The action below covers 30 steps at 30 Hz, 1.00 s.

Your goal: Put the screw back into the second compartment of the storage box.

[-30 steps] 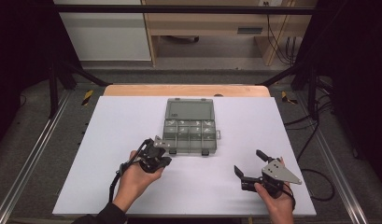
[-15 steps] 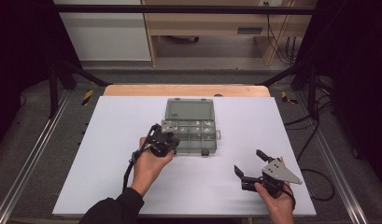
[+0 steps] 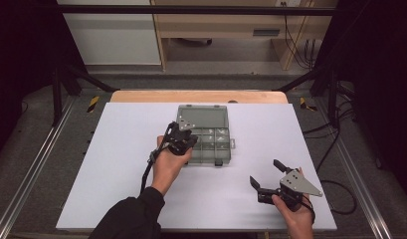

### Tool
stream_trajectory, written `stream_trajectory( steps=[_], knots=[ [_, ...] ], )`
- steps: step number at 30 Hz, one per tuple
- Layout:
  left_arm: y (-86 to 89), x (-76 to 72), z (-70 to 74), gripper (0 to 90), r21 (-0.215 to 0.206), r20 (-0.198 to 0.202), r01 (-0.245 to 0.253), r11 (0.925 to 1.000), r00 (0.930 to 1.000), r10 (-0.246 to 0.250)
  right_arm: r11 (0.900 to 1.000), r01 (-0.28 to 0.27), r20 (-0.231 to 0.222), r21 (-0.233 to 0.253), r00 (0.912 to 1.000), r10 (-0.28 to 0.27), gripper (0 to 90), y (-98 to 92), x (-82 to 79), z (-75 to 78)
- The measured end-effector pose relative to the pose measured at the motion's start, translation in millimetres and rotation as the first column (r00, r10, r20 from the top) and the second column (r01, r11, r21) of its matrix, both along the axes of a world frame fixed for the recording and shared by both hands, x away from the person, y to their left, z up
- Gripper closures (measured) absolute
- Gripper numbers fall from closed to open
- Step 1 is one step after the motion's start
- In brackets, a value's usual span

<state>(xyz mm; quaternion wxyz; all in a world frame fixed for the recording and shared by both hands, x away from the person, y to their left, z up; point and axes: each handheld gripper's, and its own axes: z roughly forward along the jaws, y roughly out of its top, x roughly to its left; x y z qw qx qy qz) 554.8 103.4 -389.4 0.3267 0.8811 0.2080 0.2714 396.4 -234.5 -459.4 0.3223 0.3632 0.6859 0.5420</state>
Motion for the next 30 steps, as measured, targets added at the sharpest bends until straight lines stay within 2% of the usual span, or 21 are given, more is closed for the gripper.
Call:
stream_trajectory(
  steps=[2,8,11,12,13,14,15,19,20,22,24,26,28,30],
  knots=[
    [-1.0,8.1,-2.1,88.0,-0.013,0.001,-0.02,0.9997,0.9998,0.02,1.0,0.0,0.001,0.001,1.0,0.0,3.7,-0.1,0.0,0.1],
    [0.7,27.4,-7.3,88.0,-0.008,0.001,-0.012,0.9999,0.9999,0.012,1.0,0.003,-0.006,0.004,1.0,-0.003,3.7,-0.7,0.0,-0.3],
    [0.8,32.1,-10.1,86.3,-0.03,-0.002,-0.005,0.9995,1.0,0.005,1.0,0.002,-0.006,0.003,1.0,-0.002,3.7,-0.7,0.0,-0.4],
    [1.4,34.4,-11.4,86.3,-0.054,0.007,0.011,0.9985,0.9999,-0.011,1.0,0.002,-0.007,0.003,1.0,-0.002,3.7,-0.8,0.0,-0.5],
    [2.3,35.1,-10.6,77.3,-0.041,0.023,0.011,0.9991,0.9997,-0.01,1.0,0.002,-0.007,0.003,1.0,-0.002,3.7,-0.9,0.0,-0.5],
    [4.9,35.4,-8.8,75.3,-0.031,0.034,0.021,0.9993,0.9992,-0.02,1.0,0.003,-0.005,0.002,1.0,-0.003,3.7,-1.2,0.2,-0.6],
    [7.2,33.7,-6.4,74.1,-0.031,0.051,0.026,0.9992,0.9984,-0.025,1.0,0.002,-0.006,0.002,1.0,-0.002,3.7,-1.2,0.2,-0.6],
    [12.2,25.0,-1.0,67.0,-0.055,0.065,0.011,0.9984,0.9979,-0.007,1.0,-0.001,-0.001,-0.003,1.0,0.001,3.7,-0.6,0.4,-0.8],
    [16.7,16.4,3.1,59.7,-0.074,0.081,0.004,0.9973,0.9967,0.002,1.0,-0.002,-0.002,-0.006,1.0,0.002,3.7,0.2,0.0,-0.7],
    [20.4,10.5,5.0,57.1,-0.08,0.097,0.009,0.9968,0.9953,-0.001,1.0,-0.001,-0.005,-0.008,1.0,0.001,3.7,0.5,-0.2,-0.6],
    [27.5,-0.7,6.0,49.1,-0.101,0.124,0.013,0.9948,0.9923,-0.001,1.0,-0.003,-0.002,-0.012,1.0,0.003,3.7,1.0,0.3,-0.8],
    [36.3,-12.4,5.4,42.0,-0.113,0.133,0.007,0.9935,0.9911,0.008,1.0,-0.001,-0.007,-0.018,1.0,0.001,3.7,1.9,0.0,-0.8],
    [54.6,-26.5,4.1,34.3,-0.117,0.152,0.031,0.9926,0.9883,-0.013,1.0,-0.003,-0.014,-0.02,0.9999,0.003,3.8,3.1,-0.1,-0.8],
    [68.5,-39.8,0.2,30.2,-0.154,0.158,0.017,0.9879,0.9873,0.008,1.0,-0.001,-0.019,-0.016,0.9998,0.001,3.8,3.3,-1.0,-0.3]
  ],
)
